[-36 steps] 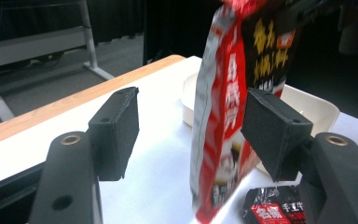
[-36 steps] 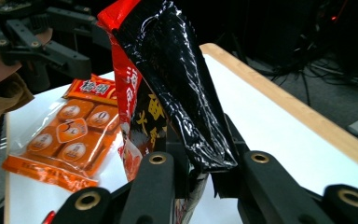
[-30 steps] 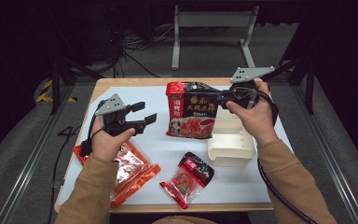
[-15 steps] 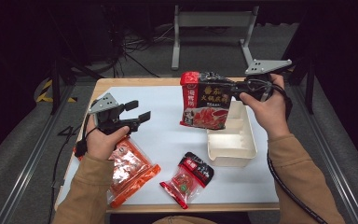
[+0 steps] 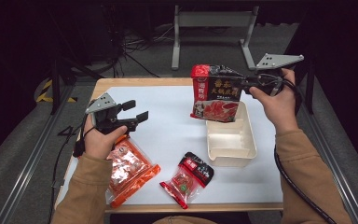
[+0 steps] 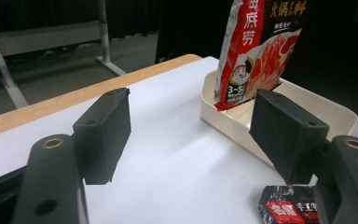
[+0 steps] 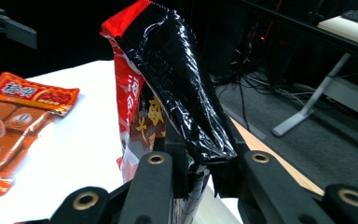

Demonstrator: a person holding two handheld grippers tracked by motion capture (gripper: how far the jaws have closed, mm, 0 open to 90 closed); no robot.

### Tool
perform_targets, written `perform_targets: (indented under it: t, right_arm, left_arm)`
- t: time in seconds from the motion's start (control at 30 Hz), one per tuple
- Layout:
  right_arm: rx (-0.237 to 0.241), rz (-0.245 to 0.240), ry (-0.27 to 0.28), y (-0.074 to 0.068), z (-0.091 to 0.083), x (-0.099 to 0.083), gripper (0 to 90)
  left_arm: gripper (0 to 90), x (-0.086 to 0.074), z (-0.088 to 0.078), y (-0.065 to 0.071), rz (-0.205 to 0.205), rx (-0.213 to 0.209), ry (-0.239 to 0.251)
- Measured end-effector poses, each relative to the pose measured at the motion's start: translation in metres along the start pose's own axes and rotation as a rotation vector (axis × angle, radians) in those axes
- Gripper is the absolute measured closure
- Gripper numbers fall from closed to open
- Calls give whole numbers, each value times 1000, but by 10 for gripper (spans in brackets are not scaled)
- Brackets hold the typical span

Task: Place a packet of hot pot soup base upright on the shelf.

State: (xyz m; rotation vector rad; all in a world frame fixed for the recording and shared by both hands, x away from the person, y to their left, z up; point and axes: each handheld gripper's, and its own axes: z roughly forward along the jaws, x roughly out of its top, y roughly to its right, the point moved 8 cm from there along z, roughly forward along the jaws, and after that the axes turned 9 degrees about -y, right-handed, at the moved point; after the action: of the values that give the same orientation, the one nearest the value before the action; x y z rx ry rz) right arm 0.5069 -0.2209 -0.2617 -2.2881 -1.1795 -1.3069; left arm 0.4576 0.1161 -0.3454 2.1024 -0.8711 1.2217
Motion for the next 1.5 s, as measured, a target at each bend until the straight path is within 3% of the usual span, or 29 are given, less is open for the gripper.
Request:
perform_targets:
  t: [0.67, 1.17, 1.5]
  right_arm:
    - [-90, -28, 10, 29, 8, -13, 789]
    - [-106, -3, 0, 45, 18, -32, 788]
    - [-101, 13, -7, 47, 23, -41, 786]
  left_arm:
    - [301, 1, -3, -2, -6, 6, 25]
    - [302, 0, -2, -2, -7, 5, 19]
    - [302, -1, -1, -3, -12, 3, 15]
